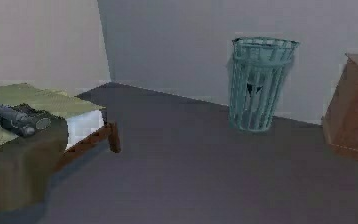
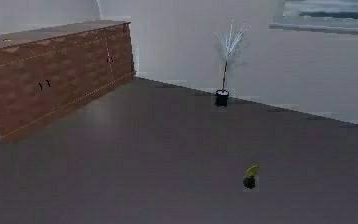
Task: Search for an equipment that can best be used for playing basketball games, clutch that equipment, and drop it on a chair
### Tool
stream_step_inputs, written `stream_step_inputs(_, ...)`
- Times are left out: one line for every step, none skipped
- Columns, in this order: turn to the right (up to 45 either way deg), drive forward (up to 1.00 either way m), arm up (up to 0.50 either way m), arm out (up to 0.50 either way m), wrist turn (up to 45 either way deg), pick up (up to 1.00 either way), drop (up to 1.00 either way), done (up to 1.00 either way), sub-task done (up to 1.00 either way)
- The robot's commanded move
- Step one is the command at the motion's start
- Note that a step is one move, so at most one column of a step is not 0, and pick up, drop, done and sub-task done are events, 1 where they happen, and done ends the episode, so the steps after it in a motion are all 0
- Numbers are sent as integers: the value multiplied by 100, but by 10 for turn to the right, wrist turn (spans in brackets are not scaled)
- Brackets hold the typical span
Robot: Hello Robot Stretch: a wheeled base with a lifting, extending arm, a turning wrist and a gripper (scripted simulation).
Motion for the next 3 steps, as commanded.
stream_step_inputs(0,100,0,0,0,0,0,0,0)
stream_step_inputs(-30,0,0,0,0,0,0,0,0)
stream_step_inputs(0,100,0,0,0,0,0,0,0)
